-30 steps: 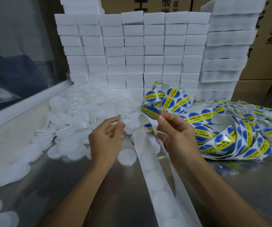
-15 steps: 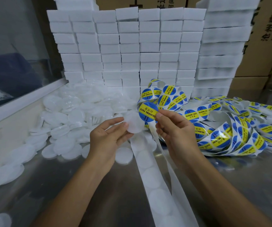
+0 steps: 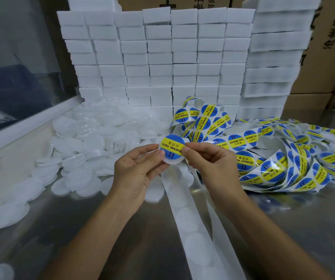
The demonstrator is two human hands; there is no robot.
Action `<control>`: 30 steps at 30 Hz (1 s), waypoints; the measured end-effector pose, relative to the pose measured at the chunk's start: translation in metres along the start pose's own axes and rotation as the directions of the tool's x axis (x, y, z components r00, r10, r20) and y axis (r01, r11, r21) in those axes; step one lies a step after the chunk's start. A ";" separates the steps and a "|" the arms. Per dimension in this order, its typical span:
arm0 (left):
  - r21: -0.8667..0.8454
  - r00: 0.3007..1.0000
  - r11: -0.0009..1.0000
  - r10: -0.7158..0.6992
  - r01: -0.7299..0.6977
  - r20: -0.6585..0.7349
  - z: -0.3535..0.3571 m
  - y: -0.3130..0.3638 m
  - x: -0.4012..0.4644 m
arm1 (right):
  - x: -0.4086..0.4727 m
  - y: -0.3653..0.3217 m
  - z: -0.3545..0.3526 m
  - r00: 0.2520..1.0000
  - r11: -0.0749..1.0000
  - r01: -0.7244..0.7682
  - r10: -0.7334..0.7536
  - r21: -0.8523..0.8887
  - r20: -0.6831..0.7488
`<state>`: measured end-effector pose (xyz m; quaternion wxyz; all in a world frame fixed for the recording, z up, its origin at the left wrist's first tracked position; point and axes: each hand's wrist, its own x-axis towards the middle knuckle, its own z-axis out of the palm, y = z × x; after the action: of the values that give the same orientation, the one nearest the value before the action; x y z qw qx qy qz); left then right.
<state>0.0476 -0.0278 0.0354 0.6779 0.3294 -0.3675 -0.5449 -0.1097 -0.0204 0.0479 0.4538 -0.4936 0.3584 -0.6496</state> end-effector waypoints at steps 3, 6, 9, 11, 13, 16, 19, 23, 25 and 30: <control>0.002 1.000 1.000 -0.005 0.005 0.012 0.000 0.001 -0.001 | 0.001 0.000 0.000 1.000 1.000 -0.011 0.010 -0.012 -0.005; -0.010 1.000 1.000 -0.008 0.008 0.004 0.001 0.001 -0.001 | 0.000 0.001 0.000 1.000 1.000 -0.024 0.024 -0.013 -0.015; -0.006 1.000 1.000 -0.006 0.006 -0.008 0.001 0.002 -0.001 | 0.000 0.002 0.001 0.999 1.000 -0.025 0.025 -0.007 -0.022; -0.004 1.000 1.000 -0.002 0.002 -0.013 0.002 0.002 -0.001 | 0.000 0.003 0.001 0.999 1.000 -0.020 0.020 -0.009 -0.025; -0.001 1.000 1.000 0.006 -0.006 -0.021 0.002 0.003 -0.002 | 0.001 0.003 0.002 0.999 1.000 -0.018 0.017 -0.010 -0.027; 0.009 0.999 1.000 0.021 -0.021 -0.024 0.002 0.003 -0.002 | 0.001 0.004 0.002 0.999 1.000 -0.014 0.014 -0.013 -0.030; 0.016 0.999 0.999 0.031 -0.031 -0.024 0.002 0.003 -0.002 | 0.001 0.005 0.001 1.000 1.000 -0.011 0.011 -0.020 -0.025; 0.035 0.999 0.998 0.050 -0.049 -0.012 0.002 0.004 -0.003 | 0.002 0.006 0.000 1.000 1.000 -0.003 0.003 -0.031 -0.023; 0.044 0.998 0.997 0.060 -0.060 -0.016 0.003 0.004 -0.004 | 0.003 0.007 -0.001 1.000 0.999 0.005 -0.006 -0.046 -0.026; 0.082 0.996 0.993 0.089 -0.088 -0.012 0.004 0.004 -0.007 | 0.006 0.010 -0.003 0.999 0.995 -0.017 0.013 -0.100 -0.043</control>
<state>0.0447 -0.0203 0.0397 0.6903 0.3442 -0.3982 -0.4964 -0.1111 -0.0289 0.0402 0.4257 -0.4990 0.4038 -0.6377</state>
